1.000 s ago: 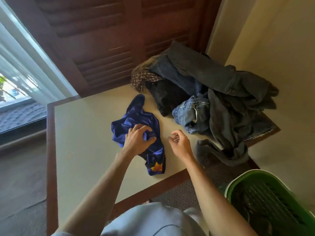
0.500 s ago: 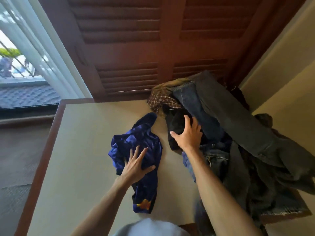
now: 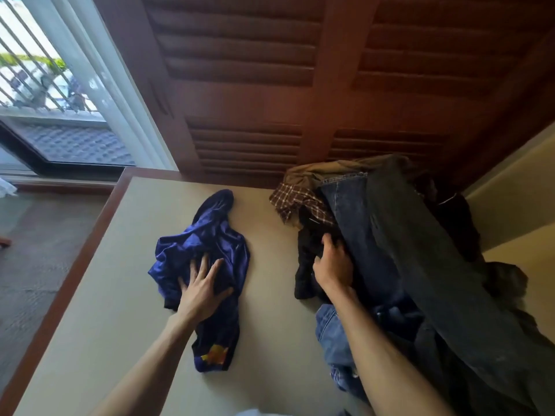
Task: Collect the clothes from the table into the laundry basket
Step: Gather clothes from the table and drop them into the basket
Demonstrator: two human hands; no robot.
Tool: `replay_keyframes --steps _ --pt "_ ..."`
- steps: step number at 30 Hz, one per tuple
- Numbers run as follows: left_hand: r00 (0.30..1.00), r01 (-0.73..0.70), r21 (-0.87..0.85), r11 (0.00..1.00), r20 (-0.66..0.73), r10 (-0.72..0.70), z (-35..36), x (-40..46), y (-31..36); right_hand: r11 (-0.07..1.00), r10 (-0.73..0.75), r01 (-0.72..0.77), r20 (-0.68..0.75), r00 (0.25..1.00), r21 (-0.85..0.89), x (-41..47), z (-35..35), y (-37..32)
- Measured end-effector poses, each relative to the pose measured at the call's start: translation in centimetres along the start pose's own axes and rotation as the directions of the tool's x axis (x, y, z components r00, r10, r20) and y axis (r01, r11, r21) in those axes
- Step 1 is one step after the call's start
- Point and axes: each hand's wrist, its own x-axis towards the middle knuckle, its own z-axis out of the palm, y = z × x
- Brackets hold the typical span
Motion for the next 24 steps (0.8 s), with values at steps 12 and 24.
replay_keyframes --steps 12,24 --pt "0.982 -0.177 -0.452 0.874 -0.134 0.130 -4.9 -1.7 6.3 0.885 -0.277 0.261 -0.015 0.961 0.386 -10.7 1.9 -9.8" --pt "0.863 -0.448 -0.423 0.788 0.027 0.505 -2.9 -8.1 15.1 0.972 0.236 -0.186 -0.582 0.778 0.146 -17.2 -14.4 6.9"
